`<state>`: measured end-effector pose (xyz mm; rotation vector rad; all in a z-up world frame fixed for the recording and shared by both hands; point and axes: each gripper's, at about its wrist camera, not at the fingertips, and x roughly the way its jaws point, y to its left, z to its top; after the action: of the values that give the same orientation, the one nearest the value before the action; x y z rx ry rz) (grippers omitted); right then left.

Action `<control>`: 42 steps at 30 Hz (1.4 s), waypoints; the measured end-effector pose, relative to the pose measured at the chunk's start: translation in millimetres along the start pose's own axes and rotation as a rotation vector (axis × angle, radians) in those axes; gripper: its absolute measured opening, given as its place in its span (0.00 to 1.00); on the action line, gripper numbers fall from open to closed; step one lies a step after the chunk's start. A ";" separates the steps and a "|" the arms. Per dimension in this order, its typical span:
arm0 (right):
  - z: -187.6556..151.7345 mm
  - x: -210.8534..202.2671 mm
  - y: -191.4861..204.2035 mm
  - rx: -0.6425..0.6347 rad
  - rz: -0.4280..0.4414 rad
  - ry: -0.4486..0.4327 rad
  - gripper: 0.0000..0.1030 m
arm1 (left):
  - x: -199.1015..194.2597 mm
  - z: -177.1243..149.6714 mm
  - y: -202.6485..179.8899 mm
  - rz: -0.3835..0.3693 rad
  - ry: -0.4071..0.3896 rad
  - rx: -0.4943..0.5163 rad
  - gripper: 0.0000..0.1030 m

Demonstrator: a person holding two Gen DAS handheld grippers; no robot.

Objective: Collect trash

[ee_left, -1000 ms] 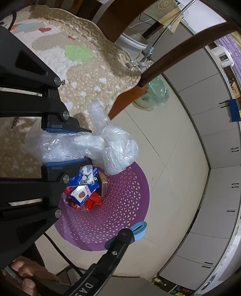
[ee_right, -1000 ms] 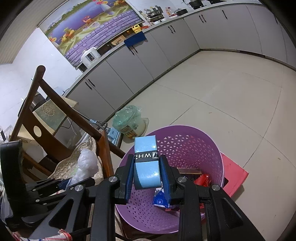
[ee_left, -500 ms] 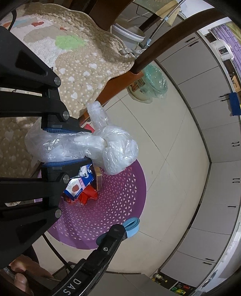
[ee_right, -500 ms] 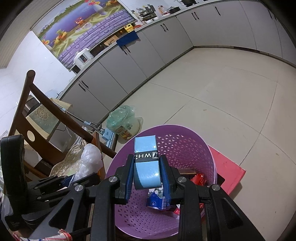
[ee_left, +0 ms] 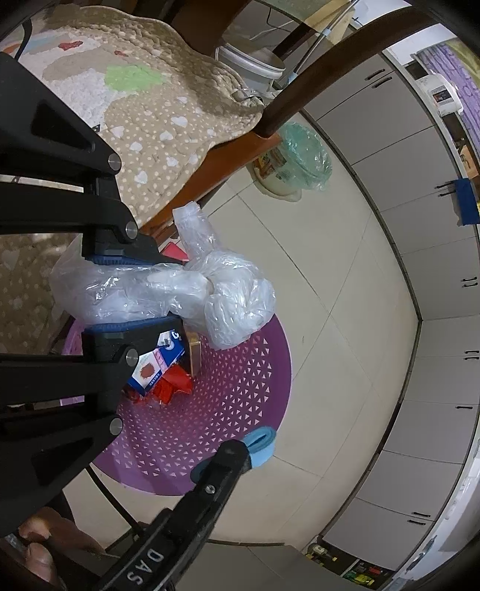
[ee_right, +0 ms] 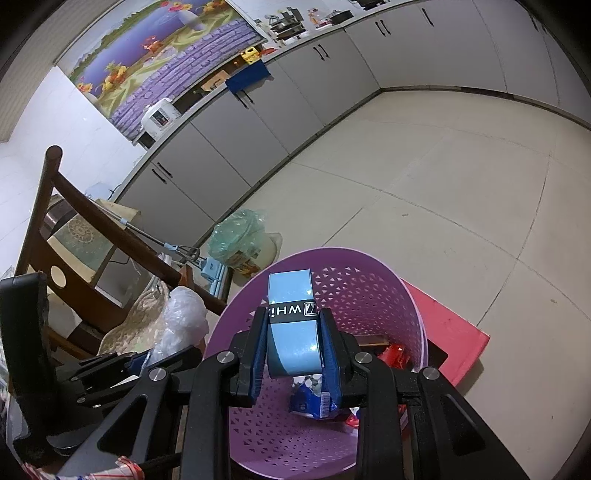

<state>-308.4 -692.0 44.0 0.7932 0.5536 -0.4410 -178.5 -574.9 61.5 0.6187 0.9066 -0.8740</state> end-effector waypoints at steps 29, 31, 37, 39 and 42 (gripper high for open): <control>-9.8 -39.2 22.1 -0.071 -0.117 -0.126 0.68 | -129.3 -47.7 44.5 0.096 -0.438 -0.192 0.94; -12.5 -43.4 30.2 -0.111 -0.148 -0.148 0.69 | -152.6 -58.5 51.2 0.109 -0.488 -0.208 0.98; -35.3 -73.5 58.2 -0.200 -0.224 -0.192 0.75 | -209.8 -86.3 62.7 0.150 -0.614 -0.219 1.00; -49.7 -89.3 66.1 -0.208 -0.230 -0.184 0.80 | -221.6 -92.0 65.3 0.144 -0.638 -0.219 1.00; -66.2 -102.3 77.7 -0.261 -0.273 -0.138 0.80 | -234.2 -99.9 64.6 0.145 -0.655 -0.209 1.00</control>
<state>-363.4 -576.2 110.8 0.4347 0.5789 -0.6545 -241.3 -376.4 221.8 0.1851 0.3450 -0.7673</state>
